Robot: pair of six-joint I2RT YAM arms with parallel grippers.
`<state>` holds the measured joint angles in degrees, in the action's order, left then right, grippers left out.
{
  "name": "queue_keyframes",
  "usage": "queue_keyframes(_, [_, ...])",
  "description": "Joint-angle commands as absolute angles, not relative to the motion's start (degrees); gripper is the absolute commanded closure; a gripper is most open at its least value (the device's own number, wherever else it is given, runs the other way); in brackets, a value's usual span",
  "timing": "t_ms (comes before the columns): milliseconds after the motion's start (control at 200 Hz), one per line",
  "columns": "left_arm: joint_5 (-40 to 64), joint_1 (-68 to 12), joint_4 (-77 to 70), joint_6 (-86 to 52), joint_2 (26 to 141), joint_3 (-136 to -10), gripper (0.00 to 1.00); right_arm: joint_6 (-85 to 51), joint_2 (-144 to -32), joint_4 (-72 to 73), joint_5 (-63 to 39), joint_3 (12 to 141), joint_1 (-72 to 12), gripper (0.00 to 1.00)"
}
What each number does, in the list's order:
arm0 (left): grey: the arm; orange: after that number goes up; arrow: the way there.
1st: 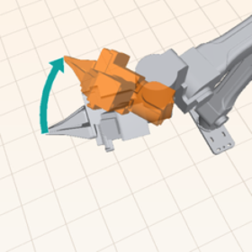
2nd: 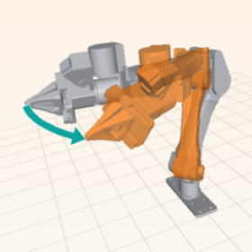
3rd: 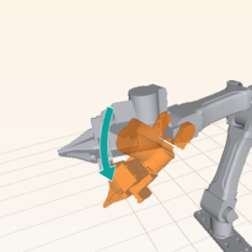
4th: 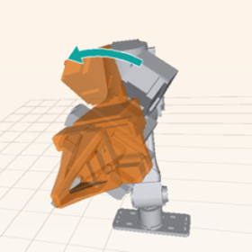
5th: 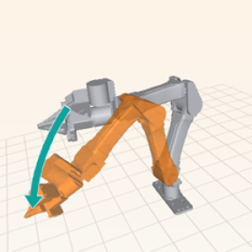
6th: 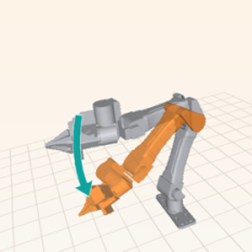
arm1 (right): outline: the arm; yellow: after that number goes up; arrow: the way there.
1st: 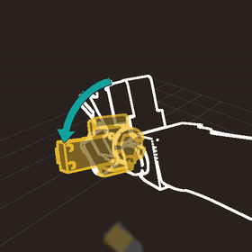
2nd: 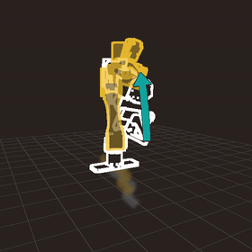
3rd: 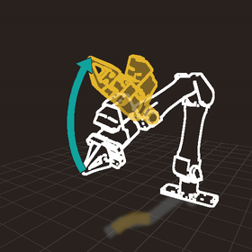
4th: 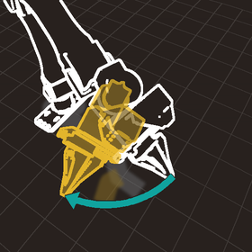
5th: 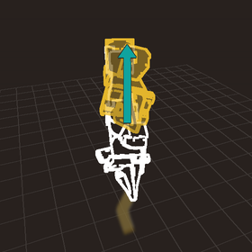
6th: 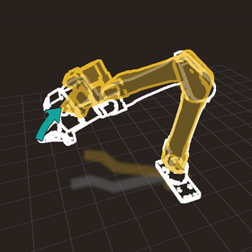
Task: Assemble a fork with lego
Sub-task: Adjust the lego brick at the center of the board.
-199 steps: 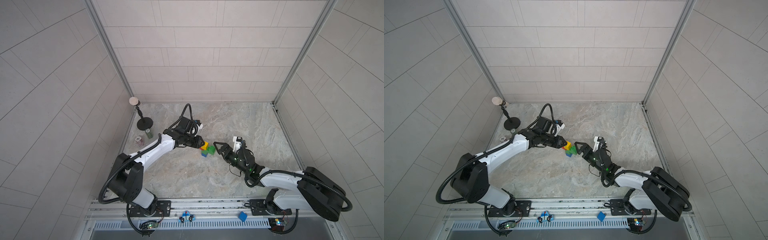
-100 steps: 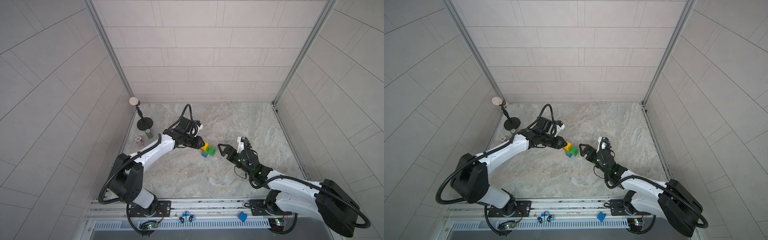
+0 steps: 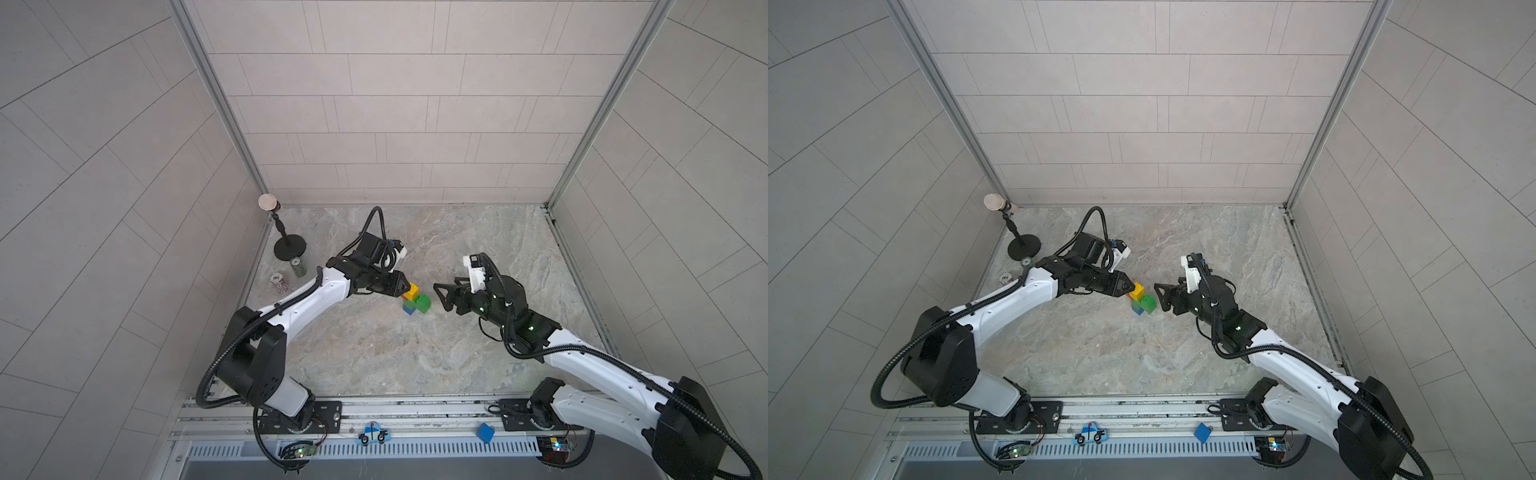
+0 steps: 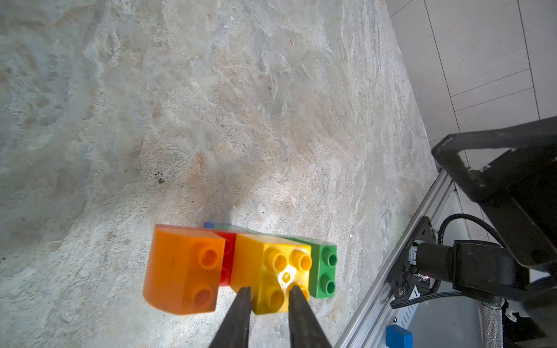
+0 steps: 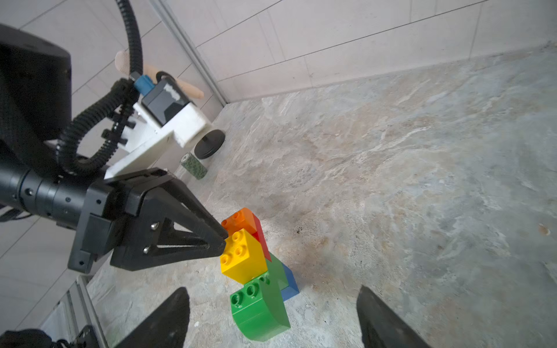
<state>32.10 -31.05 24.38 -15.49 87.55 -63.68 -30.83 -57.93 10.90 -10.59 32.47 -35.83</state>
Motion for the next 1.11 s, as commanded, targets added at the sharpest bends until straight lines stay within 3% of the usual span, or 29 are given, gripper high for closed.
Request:
queue_keyframes(0, [32.3,-31.3,25.7,-14.9,87.0,-64.9,0.73,-25.1,-59.1,6.2,-14.0,33.7,-35.7,0.13])
queue_keyframes(165, [31.8,-31.3,25.8,-14.9,86.4,-65.1,0.73,-21.2,-61.4,1.9,-15.0,38.0,-35.8,0.21])
queue_keyframes(500, [29.4,-30.8,25.0,-15.9,83.3,-64.6,0.72,-15.2,-67.7,-10.4,-16.3,49.1,-36.6,0.52])
queue_keyframes(776, [26.8,-26.1,16.3,-21.8,74.4,-55.1,0.72,-9.3,-78.2,-31.0,-17.0,67.2,-39.3,0.54])
queue_keyframes(911, [26.3,-23.5,9.2,-25.8,69.3,-48.5,0.72,-4.5,-84.3,-38.7,-18.3,75.8,-41.1,0.62])
queue_keyframes(1101, [29.0,-19.6,5.1,-29.5,66.5,-43.3,0.70,3.8,-93.1,-47.5,-19.1,86.2,-40.9,0.40])
